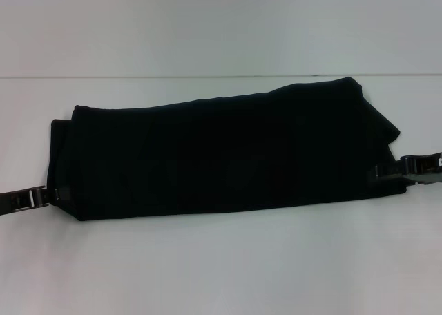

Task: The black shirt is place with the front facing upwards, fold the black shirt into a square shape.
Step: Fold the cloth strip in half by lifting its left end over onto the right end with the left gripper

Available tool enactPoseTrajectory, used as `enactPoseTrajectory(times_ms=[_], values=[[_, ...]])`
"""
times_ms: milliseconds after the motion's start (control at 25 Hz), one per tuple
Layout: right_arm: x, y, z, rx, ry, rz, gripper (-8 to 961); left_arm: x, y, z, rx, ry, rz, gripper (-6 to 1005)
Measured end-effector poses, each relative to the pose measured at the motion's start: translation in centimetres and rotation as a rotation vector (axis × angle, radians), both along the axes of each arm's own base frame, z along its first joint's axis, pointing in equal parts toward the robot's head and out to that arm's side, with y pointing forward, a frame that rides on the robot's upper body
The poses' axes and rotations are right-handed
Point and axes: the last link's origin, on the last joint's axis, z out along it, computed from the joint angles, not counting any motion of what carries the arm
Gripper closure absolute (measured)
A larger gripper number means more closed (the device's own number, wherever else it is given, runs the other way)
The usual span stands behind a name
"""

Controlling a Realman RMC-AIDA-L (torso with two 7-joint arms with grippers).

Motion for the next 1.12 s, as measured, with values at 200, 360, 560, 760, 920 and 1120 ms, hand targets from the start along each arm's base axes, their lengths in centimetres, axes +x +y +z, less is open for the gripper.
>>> enactPoseTrajectory(times_ms=[200,360,560,760,920,1120], values=[[0.0,-0.07,-0.16,-0.004,0.001,-0.001,37,0.02,0.05,0.01,0.004,-0.003,0.0,993],[-0.02,-0.12,-0.3,-0.015,-0.008,0.004,94,0.08,0.1,0.02,0.009,-0.008,-0.001,992],[0.02,-0.18,-0.36,-0.02,-0.014,0.007,259,0.1,0.09,-0.04,0.004,-0.008,-0.003,992],[0.09,-0.25,-0.39,-0.021,-0.014,0.003,463,0.1,0.09,-0.03,0.004,-0.008,-0.003,992],[0.28,-0.4,-0.25,-0.02,-0.009,-0.006,641,0.2,0.1,0.03,0.002,-0.012,-0.007,993],[0.27,-0.59,-0.11,-0.031,-0.002,-0.004,884,0.36,0.01,0.13,-0.007,-0.023,-0.013,993]])
